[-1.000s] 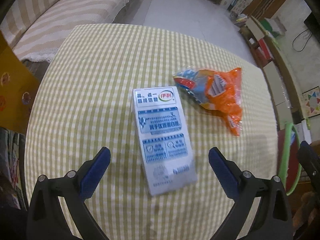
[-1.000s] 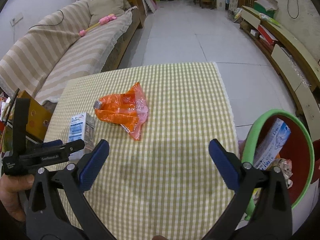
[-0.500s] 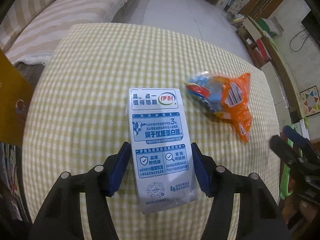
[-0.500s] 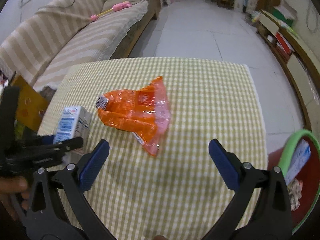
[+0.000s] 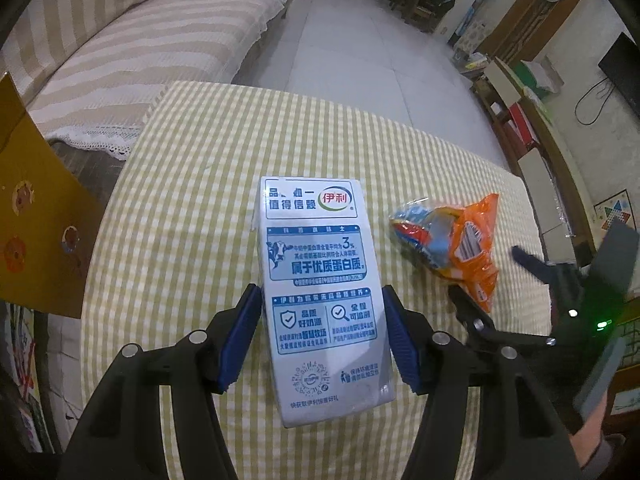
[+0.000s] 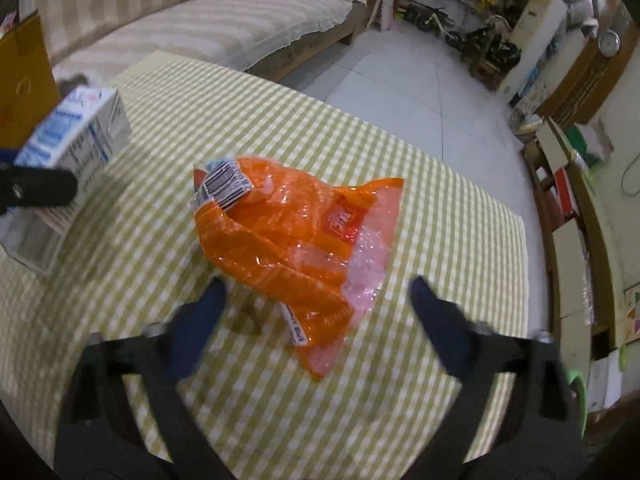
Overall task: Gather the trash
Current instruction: 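Grasp the white milk carton with the left tool while the right tool grasps the orange bag, then carry the milk carton and orange bag over the bin and open both tools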
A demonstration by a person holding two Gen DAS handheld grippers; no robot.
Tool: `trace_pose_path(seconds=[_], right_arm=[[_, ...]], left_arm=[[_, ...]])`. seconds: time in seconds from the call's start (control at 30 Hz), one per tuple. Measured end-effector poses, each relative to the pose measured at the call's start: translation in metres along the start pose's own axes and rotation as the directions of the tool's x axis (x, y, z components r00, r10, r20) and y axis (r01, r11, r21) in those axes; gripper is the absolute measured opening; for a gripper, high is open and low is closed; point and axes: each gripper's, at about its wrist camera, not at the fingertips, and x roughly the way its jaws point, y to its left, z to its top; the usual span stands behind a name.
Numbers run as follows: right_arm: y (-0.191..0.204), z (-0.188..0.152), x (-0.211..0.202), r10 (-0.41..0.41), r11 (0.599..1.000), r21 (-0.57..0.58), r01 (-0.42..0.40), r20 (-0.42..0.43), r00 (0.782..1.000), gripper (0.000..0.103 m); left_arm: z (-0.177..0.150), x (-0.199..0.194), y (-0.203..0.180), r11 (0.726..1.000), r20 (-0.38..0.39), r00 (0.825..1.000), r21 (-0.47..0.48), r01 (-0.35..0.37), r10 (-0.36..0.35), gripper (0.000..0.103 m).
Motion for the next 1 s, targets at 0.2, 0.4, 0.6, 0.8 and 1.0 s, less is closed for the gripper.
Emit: trace_pose_path(seconds=[0.2, 0.4, 0.6, 0.8, 1.0], right_arm=[[0.002, -0.003, 0.000, 0.019, 1.000, 0.000, -0.019, -0.010, 1.000, 0.034], [-0.010, -0.010, -0.026, 0.049, 0.997, 0.051, -0.050, 0.022, 0.999, 0.032], [-0.026, -0.017, -0.060, 0.073, 0.988, 0.133, -0.080, 0.059, 0.996, 0.032], [-0.041, -0.029, -0.099, 0.076, 0.972, 0.214, -0.097, 0.104, 0.992, 0.032], [-0.059, -0.047, -0.130, 0.079, 0.949, 0.293, -0.116, 0.134, 0.988, 0.032]], left_arm=[[0.003, 0.001, -0.010, 1.000, 0.001, 1.000, 0.008, 0.007, -0.007, 0.058], [-0.006, -0.008, -0.013, 1.000, 0.006, 1.000, 0.012, 0.016, -0.016, 0.058], [-0.014, -0.028, -0.026, 0.999, 0.031, 0.999, 0.036, 0.034, -0.035, 0.058], [-0.024, -0.057, -0.046, 0.996, 0.061, 0.997, 0.071, 0.053, -0.057, 0.058], [-0.038, -0.083, -0.066, 0.992, 0.086, 0.994, 0.114, 0.059, -0.068, 0.058]])
